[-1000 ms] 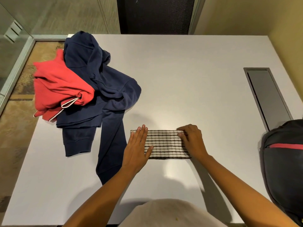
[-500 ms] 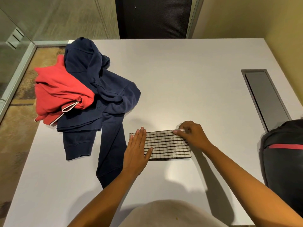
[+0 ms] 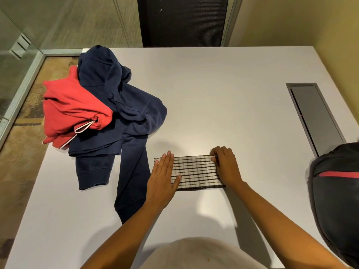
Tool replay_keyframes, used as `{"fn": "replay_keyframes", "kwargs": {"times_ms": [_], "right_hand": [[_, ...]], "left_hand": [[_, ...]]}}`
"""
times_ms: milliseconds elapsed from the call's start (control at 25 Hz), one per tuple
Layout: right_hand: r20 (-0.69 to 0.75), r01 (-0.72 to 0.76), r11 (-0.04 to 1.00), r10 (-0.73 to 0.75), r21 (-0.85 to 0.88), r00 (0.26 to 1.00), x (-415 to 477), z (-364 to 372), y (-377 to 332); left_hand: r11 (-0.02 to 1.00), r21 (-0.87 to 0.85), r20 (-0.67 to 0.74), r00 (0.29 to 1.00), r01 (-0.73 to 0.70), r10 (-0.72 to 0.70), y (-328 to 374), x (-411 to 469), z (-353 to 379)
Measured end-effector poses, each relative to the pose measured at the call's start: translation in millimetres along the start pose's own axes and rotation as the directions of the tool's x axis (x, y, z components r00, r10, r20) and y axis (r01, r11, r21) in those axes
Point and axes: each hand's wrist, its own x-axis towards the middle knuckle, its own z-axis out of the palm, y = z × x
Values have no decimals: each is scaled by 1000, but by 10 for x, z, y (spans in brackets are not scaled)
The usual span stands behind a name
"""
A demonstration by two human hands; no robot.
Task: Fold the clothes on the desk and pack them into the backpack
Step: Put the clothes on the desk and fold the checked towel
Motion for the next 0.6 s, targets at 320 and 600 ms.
{"fn": "replay_keyframes", "kwargs": {"times_ms": [320, 600], "right_hand": [[65, 426, 903, -422, -61, 904, -403, 356, -294], [158, 286, 922, -251, -260, 955, -397, 251, -47]], "left_hand": [[1000, 7, 4, 1000, -4, 4, 5, 14, 10], [999, -12, 9, 999, -34, 34, -92, -39, -54]]}}
